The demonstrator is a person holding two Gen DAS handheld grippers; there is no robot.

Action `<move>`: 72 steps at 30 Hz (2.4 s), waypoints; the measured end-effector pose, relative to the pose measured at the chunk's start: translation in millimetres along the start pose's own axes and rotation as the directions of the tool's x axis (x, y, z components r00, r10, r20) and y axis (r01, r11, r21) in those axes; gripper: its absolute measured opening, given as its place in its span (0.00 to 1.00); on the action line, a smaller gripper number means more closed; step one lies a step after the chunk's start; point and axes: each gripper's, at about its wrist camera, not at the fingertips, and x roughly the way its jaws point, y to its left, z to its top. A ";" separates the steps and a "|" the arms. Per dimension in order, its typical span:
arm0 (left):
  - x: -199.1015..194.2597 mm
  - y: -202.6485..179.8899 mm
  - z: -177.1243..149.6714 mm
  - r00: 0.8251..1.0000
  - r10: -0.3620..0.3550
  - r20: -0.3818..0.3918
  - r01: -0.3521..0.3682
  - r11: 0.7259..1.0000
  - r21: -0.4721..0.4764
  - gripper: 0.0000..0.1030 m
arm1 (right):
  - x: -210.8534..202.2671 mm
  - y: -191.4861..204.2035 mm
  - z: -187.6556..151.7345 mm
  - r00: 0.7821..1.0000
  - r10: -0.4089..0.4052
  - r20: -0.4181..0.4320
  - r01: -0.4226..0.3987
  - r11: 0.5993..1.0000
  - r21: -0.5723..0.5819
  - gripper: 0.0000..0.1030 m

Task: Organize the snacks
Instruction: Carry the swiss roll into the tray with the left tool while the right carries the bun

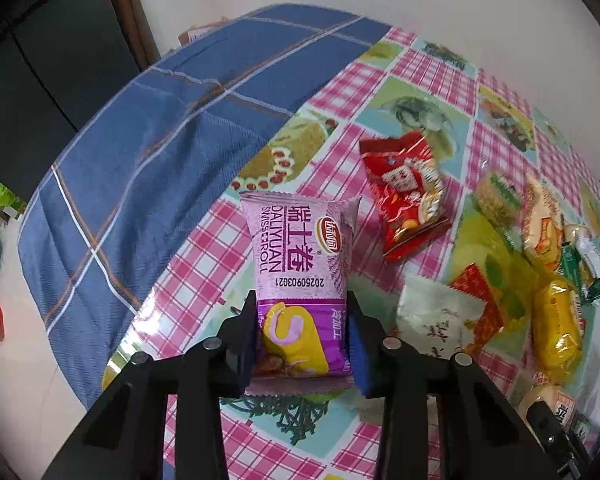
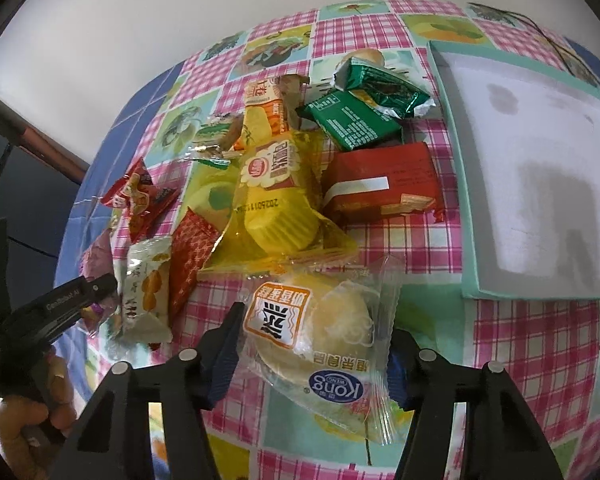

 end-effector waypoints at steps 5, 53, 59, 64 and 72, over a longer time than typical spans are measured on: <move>-20.7 -1.1 -2.6 0.999 -0.007 0.051 0.006 1.000 0.012 0.39 | -15.9 1.0 -0.4 1.000 0.016 0.007 -0.016 1.000 0.003 0.62; -70.2 -311.5 -41.7 0.961 -0.272 0.041 0.201 0.797 0.569 0.39 | -84.1 -185.6 81.6 0.888 -0.378 0.261 0.270 0.890 0.368 0.62; -47.7 -353.8 -38.4 0.960 -0.278 0.040 0.198 0.770 0.606 0.39 | -81.5 -218.7 98.3 0.853 -0.442 0.277 0.313 0.859 0.406 0.62; -30.4 -376.6 -37.4 0.958 -0.283 0.047 0.192 0.753 0.629 0.39 | -68.5 -238.3 110.3 0.846 -0.464 0.262 0.334 0.845 0.417 0.62; -7.8 -395.5 -40.5 0.960 -0.278 0.027 0.196 0.741 0.642 0.40 | -58.1 -254.3 124.0 0.851 -0.460 0.254 0.323 0.840 0.437 0.62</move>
